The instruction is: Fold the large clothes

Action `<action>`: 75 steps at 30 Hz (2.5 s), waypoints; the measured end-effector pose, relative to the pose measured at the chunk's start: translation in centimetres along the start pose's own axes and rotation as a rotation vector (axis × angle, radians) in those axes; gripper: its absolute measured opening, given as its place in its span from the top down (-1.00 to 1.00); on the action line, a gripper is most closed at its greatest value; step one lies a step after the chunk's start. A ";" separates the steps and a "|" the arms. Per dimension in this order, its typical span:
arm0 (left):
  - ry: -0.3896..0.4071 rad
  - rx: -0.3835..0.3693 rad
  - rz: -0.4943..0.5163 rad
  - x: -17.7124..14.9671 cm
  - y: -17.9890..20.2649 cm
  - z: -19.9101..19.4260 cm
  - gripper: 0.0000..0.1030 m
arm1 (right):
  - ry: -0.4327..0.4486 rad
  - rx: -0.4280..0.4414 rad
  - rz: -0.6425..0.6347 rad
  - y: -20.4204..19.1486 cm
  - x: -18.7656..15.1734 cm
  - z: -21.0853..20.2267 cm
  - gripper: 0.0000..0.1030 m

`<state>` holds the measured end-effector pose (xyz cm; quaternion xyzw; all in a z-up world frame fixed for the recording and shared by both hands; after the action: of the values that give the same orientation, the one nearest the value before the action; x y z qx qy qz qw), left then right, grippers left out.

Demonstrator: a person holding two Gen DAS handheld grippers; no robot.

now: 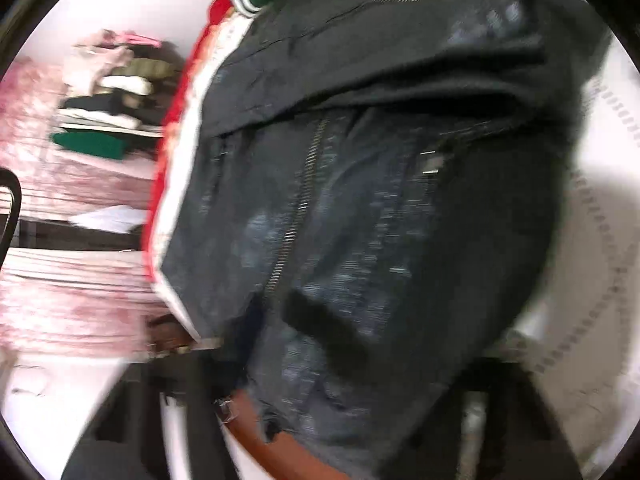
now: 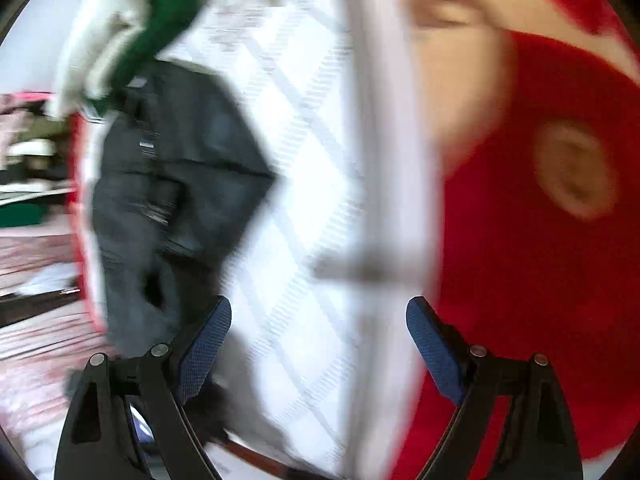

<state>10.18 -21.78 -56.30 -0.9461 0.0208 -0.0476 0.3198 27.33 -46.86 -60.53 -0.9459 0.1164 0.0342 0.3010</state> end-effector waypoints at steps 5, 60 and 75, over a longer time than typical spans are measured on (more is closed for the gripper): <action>0.032 -0.084 -0.002 0.1 -0.9 -2.0 0.81 | -0.068 0.329 0.132 -3.0 0.7 6.5 -0.76; -0.083 -0.642 -0.427 10.1 -28.2 19.2 -0.80 | 0.037 -0.022 0.085 -24.8 11.6 21.6 -0.44; -0.035 -0.608 -0.275 8.7 -26.4 14.1 -0.80 | -0.075 -0.317 0.338 -16.4 -5.8 8.7 -0.01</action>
<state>20.54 7.08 -50.81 -0.9928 -0.0993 -0.0658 0.0135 25.73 -27.68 -57.64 -0.9464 0.2550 0.1372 0.1429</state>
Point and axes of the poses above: each gripper's, at about its wrist camera, not at the fingertips, and z roughly the way its jaws point, y to its right, x to its top, the point moved 6 cm from there along z, roughly the way its jaws point
